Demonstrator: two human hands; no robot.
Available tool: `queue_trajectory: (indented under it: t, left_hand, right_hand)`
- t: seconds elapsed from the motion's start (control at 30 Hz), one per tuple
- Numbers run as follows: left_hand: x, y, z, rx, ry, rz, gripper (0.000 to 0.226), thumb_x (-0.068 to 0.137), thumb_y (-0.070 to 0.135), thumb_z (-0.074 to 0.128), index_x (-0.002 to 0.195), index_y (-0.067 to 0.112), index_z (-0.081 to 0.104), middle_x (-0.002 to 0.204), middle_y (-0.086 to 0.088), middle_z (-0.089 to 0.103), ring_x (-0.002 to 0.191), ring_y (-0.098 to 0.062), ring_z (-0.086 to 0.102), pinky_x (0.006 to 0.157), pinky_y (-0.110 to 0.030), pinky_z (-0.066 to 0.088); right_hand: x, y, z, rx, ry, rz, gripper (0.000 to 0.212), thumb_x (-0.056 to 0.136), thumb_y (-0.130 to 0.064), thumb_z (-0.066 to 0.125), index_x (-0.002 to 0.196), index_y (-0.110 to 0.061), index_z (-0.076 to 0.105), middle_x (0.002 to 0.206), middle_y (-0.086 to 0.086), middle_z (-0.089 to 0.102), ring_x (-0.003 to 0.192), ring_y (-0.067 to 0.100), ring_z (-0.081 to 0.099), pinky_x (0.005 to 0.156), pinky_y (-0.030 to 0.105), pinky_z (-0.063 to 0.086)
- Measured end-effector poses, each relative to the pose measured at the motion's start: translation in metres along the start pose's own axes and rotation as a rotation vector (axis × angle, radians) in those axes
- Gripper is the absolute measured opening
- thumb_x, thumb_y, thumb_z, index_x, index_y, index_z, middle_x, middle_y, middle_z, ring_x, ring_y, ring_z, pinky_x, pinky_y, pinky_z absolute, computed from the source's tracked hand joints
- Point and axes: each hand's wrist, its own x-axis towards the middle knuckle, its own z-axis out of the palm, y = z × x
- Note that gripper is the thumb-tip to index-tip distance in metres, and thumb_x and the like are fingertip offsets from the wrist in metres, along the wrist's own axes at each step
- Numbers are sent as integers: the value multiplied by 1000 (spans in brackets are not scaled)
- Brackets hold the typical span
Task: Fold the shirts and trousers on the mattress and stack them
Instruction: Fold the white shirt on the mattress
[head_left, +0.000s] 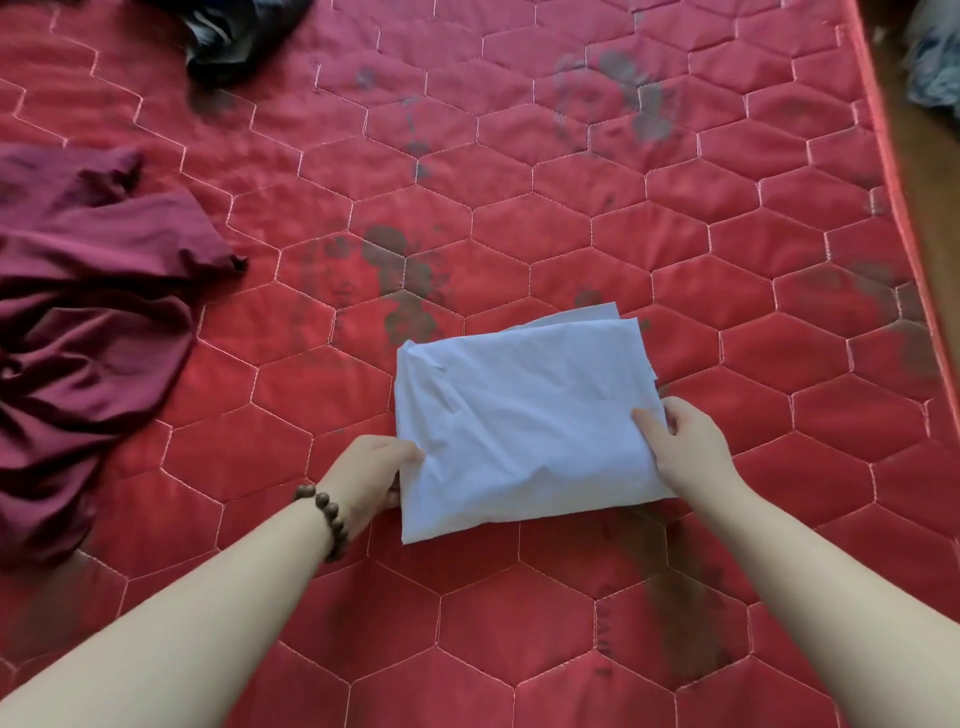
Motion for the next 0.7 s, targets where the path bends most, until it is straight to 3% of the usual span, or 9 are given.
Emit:
queue_trajectory:
  t: [0.1,0.17,0.23,0.3,0.4,0.47,0.53,0.63,0.7]
  left_hand:
    - [9,14,3,-45,112,29,34,87,41,63,100,10,63,95,-6,71,85,-26,69,75,-42,57]
    - [12,26,10,-13,193,77,54,80,53,63,105,5,59,95,-5,67,84,-24,65,78,-47,54]
    - [13,28,16,27,278,127,55,80,48,62,102,-2,57,91,-9,62,81,-24,59,85,-54,52]
    - [14,24,19,-46,301,138,40,86,34,61,102,-3,58,95,-16,64,83,-26,60,89,-56,50]
    - [7,14,23,-250,291,111,28,88,22,58,102,-2,59,97,-18,66,87,-29,63,82,-46,53]
    - [4,8,27,-103,422,147,23,88,22,55,91,-1,55,84,-10,61,79,-25,57,68,-34,47]
    - [0,5,31,151,651,241,14,88,22,56,92,11,51,90,-3,56,82,-23,53,64,-30,41]
    - [-7,9,37,502,861,544,42,84,15,62,124,10,48,127,-11,49,113,-28,49,93,-41,41]
    - [-4,8,46,842,800,764,54,80,10,64,132,5,48,137,-16,47,130,-34,41,107,-49,32]
  right_hand:
    - [14,-7,-3,62,-6,35,15,93,-36,55,96,-20,56,84,-10,58,74,2,51,60,19,35]
    - [24,-13,-3,97,-69,69,20,92,-39,55,103,-21,54,91,-11,60,80,3,55,62,23,38]
    - [33,-19,-2,130,-76,104,24,92,-36,56,107,-17,57,95,-7,62,84,12,59,66,29,43]
    - [37,-22,0,184,-18,80,17,92,-27,58,104,-15,60,91,-3,62,83,14,59,70,30,46]
    - [36,-28,4,219,62,-22,3,90,-21,59,88,-19,60,71,-10,53,63,-1,49,58,15,38]
    - [33,-33,8,177,64,-21,5,91,-23,58,90,-18,59,74,-10,53,69,3,52,65,20,38]
    - [26,-37,11,48,135,19,17,92,-26,55,105,-16,55,94,-2,57,92,20,56,77,34,40]
    - [13,-46,16,-243,340,-259,34,90,-20,57,122,-8,54,125,14,52,117,34,47,94,46,37]
    - [3,-55,29,-367,300,-605,38,89,-16,60,123,-1,58,131,20,54,124,39,49,100,52,38]
